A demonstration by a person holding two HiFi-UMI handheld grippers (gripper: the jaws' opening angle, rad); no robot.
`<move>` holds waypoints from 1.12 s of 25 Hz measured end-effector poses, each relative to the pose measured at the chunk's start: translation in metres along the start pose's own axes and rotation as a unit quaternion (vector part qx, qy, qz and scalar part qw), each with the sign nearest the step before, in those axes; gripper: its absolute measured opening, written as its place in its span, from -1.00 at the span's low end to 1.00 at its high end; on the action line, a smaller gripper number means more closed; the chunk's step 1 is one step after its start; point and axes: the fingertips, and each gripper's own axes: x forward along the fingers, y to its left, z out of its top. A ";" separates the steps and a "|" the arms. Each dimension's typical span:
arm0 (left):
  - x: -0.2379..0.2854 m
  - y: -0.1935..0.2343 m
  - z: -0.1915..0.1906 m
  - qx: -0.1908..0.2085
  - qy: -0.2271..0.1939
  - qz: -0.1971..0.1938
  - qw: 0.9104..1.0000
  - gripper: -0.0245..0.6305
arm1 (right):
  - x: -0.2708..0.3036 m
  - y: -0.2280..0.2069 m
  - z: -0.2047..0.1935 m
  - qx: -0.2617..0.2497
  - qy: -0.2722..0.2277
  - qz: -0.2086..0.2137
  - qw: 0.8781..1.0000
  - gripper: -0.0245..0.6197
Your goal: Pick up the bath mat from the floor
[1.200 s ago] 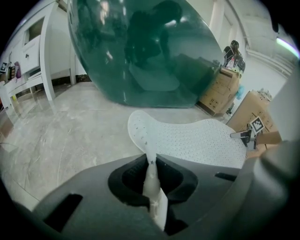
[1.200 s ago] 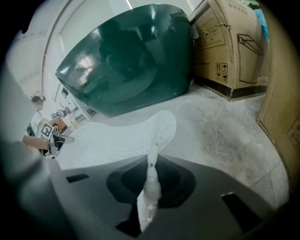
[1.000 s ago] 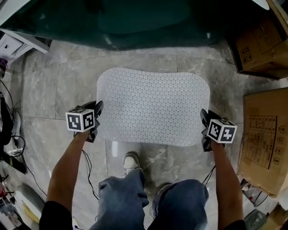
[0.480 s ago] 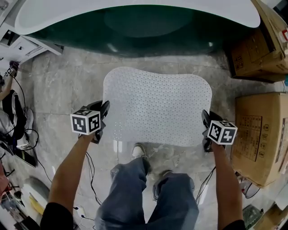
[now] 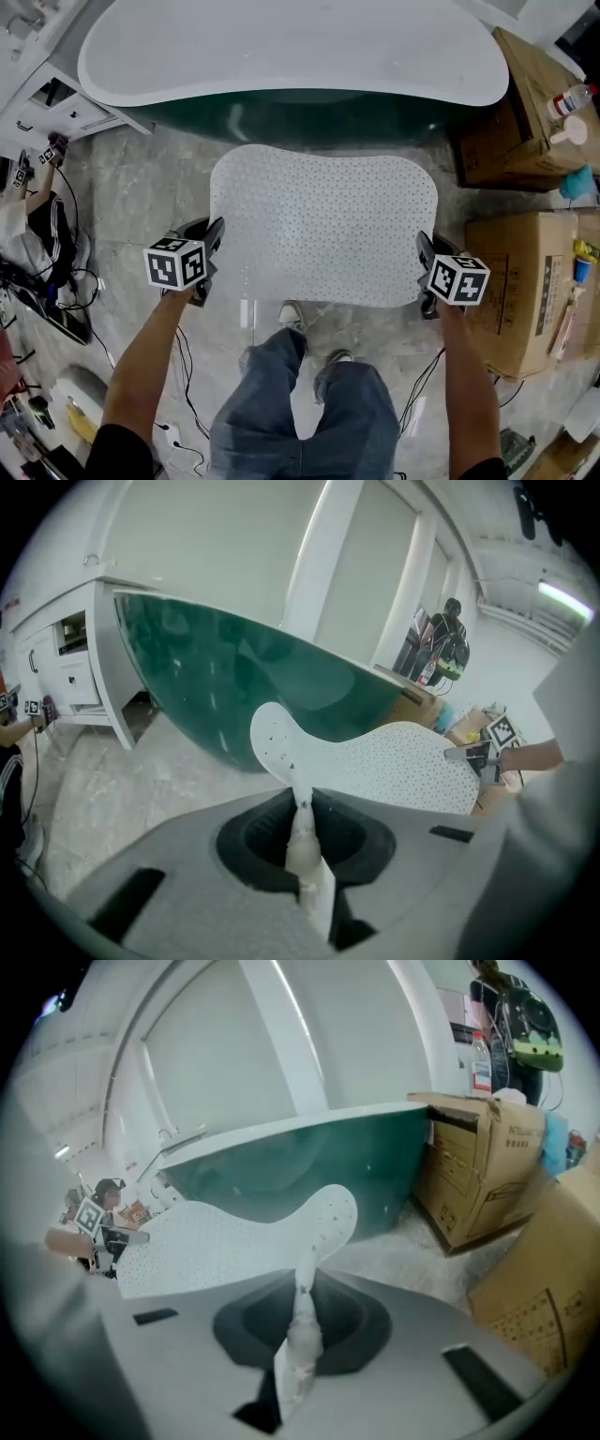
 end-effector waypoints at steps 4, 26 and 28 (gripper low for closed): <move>-0.037 -0.012 0.037 0.002 -0.010 0.007 1.000 -0.81 | -0.037 0.013 0.037 0.003 -0.010 -0.001 1.000 -0.83; -0.181 -0.051 0.262 0.042 -0.135 0.012 0.990 -0.81 | -0.194 0.080 0.257 -0.001 -0.148 -0.049 0.988 -0.83; -0.194 -0.052 0.282 0.045 -0.155 0.011 0.987 -0.81 | -0.203 0.089 0.276 -0.003 -0.164 -0.055 0.985 -0.83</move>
